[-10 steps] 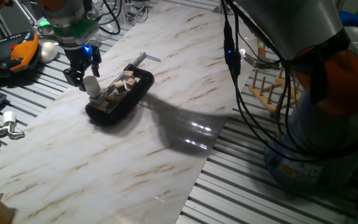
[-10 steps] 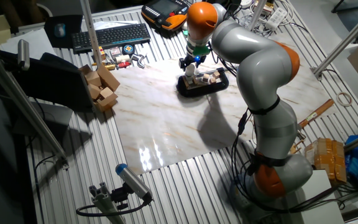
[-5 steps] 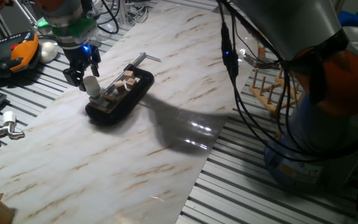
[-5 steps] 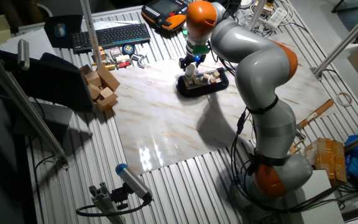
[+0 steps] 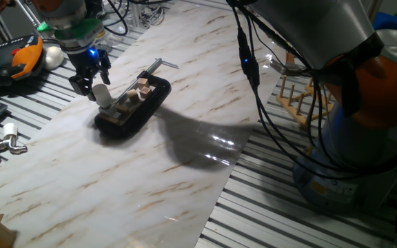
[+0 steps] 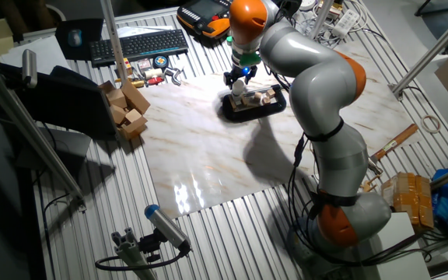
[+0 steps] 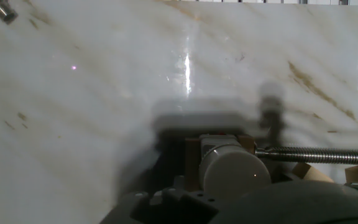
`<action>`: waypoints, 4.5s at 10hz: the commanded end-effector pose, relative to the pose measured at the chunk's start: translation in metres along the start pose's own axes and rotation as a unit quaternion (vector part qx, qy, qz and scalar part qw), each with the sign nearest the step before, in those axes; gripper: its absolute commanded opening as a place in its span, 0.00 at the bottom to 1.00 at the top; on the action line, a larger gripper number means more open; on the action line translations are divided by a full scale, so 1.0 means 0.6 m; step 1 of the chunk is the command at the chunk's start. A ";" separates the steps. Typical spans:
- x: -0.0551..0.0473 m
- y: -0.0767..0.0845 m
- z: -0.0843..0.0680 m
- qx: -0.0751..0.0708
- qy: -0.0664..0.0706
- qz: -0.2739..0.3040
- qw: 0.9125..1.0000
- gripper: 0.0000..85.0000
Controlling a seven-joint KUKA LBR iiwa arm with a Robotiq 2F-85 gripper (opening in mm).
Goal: Install the light bulb by rotating it
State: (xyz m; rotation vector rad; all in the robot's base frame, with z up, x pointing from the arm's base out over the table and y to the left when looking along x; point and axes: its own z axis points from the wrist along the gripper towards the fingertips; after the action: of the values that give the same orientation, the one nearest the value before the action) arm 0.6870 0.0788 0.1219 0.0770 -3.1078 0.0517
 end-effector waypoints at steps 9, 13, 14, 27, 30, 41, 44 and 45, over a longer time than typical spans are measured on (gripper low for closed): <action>0.003 -0.003 0.009 -0.001 -0.002 -0.007 1.000 0.60; 0.003 -0.003 0.010 -0.002 -0.002 -0.007 1.000 0.60; 0.003 -0.003 0.011 -0.002 -0.002 -0.007 1.000 0.60; 0.002 -0.003 0.010 -0.006 -0.001 -0.006 1.000 0.00; 0.003 -0.002 0.010 -0.008 -0.005 0.016 1.000 0.00; 0.004 -0.002 0.011 -0.008 -0.001 0.117 0.993 0.00; 0.005 -0.002 0.012 -0.011 0.004 0.163 0.987 0.00; 0.005 -0.002 0.013 -0.013 0.004 0.182 0.983 0.00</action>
State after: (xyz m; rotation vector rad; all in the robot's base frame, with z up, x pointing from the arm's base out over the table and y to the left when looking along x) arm 0.6843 0.0774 0.1148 -0.4913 -3.0688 0.0206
